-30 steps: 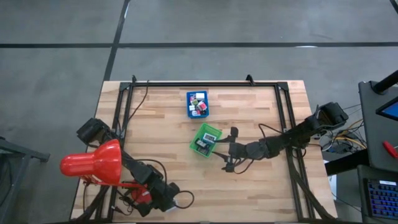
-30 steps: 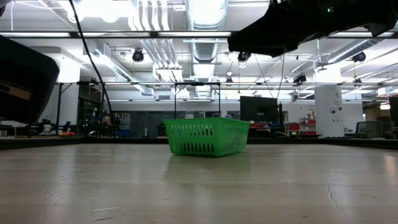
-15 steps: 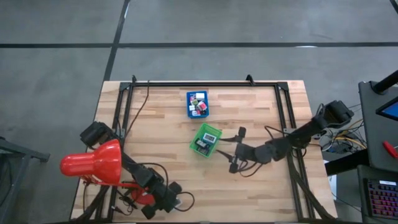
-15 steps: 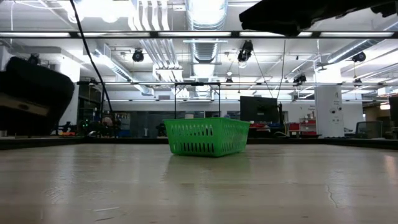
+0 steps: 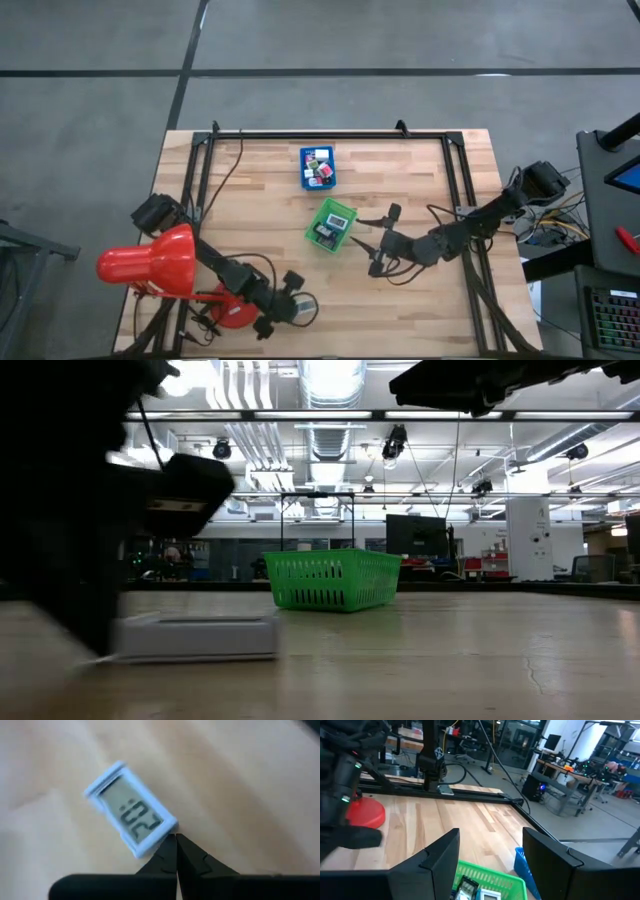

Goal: Pick & Place Office items
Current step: Put the white digital clock into the green bin

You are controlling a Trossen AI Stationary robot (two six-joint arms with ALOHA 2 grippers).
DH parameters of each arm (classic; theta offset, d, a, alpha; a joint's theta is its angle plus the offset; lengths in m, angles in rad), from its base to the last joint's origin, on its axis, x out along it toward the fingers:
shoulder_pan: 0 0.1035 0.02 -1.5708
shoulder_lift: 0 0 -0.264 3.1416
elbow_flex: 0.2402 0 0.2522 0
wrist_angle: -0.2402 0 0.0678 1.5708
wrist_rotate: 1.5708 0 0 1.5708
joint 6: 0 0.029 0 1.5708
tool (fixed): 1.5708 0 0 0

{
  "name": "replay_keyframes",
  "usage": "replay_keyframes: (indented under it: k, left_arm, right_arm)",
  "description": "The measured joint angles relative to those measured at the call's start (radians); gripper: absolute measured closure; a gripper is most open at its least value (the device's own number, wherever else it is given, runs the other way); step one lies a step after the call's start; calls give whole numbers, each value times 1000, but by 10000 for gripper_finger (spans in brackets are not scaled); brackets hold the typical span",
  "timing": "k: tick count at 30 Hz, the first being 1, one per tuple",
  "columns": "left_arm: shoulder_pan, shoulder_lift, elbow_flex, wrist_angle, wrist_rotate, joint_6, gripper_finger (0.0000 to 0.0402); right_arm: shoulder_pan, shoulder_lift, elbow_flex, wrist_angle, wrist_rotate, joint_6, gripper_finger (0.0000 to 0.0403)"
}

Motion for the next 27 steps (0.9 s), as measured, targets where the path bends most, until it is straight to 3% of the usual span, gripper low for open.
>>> replay_keyframes:
  k: [8,13,22,27]
  left_arm:
    - [88,0,0,14,-137,-15,401]
    - [118,0,-1,14,-137,31,401]
    - [150,-58,-61,32,-199,83,375]
    - [157,-169,-138,56,-254,91,339]
  right_arm:
    - [0,0,2,-10,19,21,191]
    - [-1,1,6,-115,-140,143,191]
    - [0,8,6,-189,-175,334,191]
    - [-7,12,17,-199,-282,407,185]
